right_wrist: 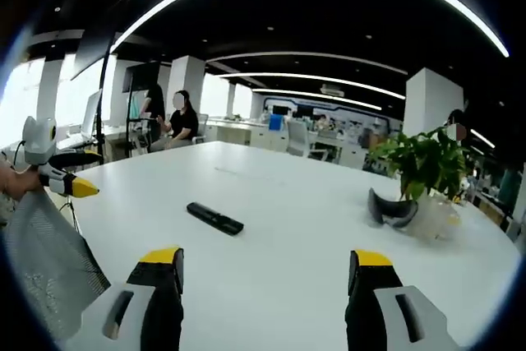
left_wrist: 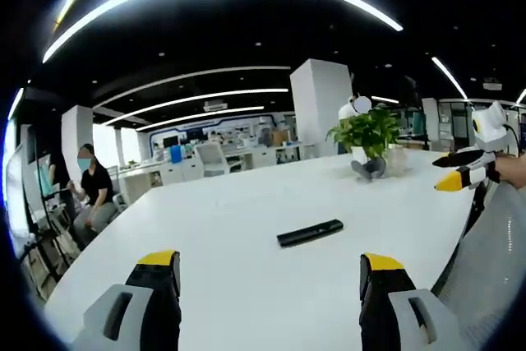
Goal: Press the specified remote control buttons in sequence, fully releasing each button before pressing the next.
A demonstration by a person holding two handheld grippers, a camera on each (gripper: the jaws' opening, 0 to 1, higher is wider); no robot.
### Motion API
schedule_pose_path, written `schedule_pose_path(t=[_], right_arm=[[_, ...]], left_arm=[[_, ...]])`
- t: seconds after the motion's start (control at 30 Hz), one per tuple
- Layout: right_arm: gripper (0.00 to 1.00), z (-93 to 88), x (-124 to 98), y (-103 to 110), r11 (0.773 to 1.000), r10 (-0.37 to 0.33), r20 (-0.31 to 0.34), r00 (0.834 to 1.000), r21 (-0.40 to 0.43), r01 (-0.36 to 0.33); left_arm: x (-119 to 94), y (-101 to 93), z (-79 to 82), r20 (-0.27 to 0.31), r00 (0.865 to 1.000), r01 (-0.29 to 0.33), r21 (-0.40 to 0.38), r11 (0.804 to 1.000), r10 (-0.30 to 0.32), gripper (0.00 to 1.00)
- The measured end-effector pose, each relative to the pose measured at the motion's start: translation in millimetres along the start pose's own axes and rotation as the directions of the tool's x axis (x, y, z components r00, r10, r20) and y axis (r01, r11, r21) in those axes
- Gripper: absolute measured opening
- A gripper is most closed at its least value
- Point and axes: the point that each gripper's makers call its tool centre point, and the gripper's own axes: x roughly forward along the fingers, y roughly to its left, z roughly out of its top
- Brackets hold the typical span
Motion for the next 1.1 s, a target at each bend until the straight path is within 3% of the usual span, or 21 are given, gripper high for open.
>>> schedule_pose_path(t=[0.13, 0.3, 0.43, 0.6, 0.67, 0.7, 0.83, 0.97, 1.1], right_arm=[[0.81, -4.3, 1, 2, 1.000, -0.002, -0.032, 0.999, -0.015, 0.002], [0.80, -0.3, 0, 0, 1.000, -0.003, -0.009, 1.000, -0.011, 0.003], [0.78, -3.6, 2, -3, 1.000, -0.002, -0.025, 1.000, -0.004, 0.002], [0.77, 1.4, 0, -8, 1.000, 0.001, 0.012, 1.000, 0.005, -0.001], [0.78, -0.7, 2, -8, 1.000, 0.010, 0.001, 1.000, 0.022, -0.010], [0.78, -2.9, 3, -5, 0.999, 0.029, -0.011, 1.000, 0.035, -0.029], [0.73, 1.5, 1, -3, 0.999, 0.039, 0.019, 0.999, 0.022, -0.039], [0.79, -0.4, 3, -3, 0.997, 0.051, 0.017, 0.999, 0.052, -0.052], [0.76, -1.7, 1, -10, 0.998, 0.018, 0.009, 1.000, 0.055, -0.019]], left_arm=[[1, -0.2, -0.5, -0.003, 1.000, 0.004, -0.006, 1.000, -0.004, 0.92], [0, 1.0, 2.8, 0.016, 1.000, -0.001, -0.011, 1.000, 0.001, 0.92], [0, 2.2, -1.8, -0.009, 1.000, -0.004, -0.018, 1.000, 0.004, 0.90], [-1, 0.0, 4.2, 0.026, 1.000, 0.005, -0.020, 1.000, -0.004, 0.95], [0, 2.1, 0.7, 0.003, 1.000, -0.013, -0.030, 0.999, 0.013, 0.97], [1, 5.2, -3.5, -0.024, 0.999, -0.024, 0.000, 1.000, 0.024, 0.96], [-1, 1.9, 2.2, -0.002, 1.000, -0.024, 0.009, 1.000, 0.024, 0.96], [0, 5.7, -4.6, -0.035, 0.999, -0.038, -0.007, 0.999, 0.038, 0.93], [0, -2.4, -2.1, -0.028, 1.000, 0.000, -0.015, 1.000, 0.000, 0.92]])
